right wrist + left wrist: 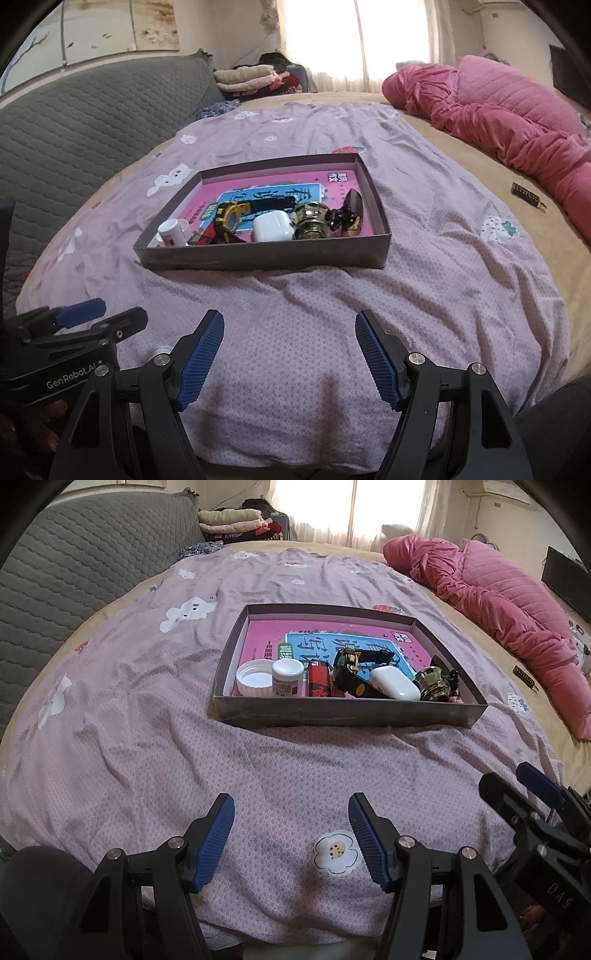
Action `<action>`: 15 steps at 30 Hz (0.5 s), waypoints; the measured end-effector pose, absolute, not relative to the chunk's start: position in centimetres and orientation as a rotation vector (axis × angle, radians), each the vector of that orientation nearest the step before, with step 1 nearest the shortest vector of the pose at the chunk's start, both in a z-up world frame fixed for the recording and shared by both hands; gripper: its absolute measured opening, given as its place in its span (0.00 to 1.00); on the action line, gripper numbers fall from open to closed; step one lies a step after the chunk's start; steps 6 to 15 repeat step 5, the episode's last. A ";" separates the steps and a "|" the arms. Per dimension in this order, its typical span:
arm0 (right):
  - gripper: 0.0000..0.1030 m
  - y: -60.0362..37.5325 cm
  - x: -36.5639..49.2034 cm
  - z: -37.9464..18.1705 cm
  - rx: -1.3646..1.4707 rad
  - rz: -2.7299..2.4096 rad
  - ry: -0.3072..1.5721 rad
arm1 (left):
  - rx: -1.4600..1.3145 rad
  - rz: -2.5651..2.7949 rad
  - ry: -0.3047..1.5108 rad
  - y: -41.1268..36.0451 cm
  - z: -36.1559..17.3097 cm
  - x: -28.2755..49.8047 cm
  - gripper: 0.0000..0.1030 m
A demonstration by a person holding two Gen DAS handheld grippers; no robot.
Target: Organize rigid objects
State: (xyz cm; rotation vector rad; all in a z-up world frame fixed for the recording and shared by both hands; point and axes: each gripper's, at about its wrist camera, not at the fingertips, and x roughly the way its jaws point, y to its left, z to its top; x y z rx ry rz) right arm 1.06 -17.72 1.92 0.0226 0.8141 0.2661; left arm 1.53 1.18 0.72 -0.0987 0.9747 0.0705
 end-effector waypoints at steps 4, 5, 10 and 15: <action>0.73 -18.3 1.9 2.8 -0.013 0.237 0.789 | -0.117 0.066 0.980 1.8 0.7 2.0 0.62; 0.73 -19.0 2.4 3.2 -0.013 0.221 0.774 | -0.122 0.070 0.975 2.3 0.9 2.3 0.62; 0.73 -19.0 2.4 3.2 -0.013 0.221 0.774 | -0.122 0.070 0.975 2.3 0.9 2.3 0.62; 0.73 -19.0 2.4 3.2 -0.013 0.221 0.774 | -0.122 0.070 0.975 2.3 0.9 2.3 0.62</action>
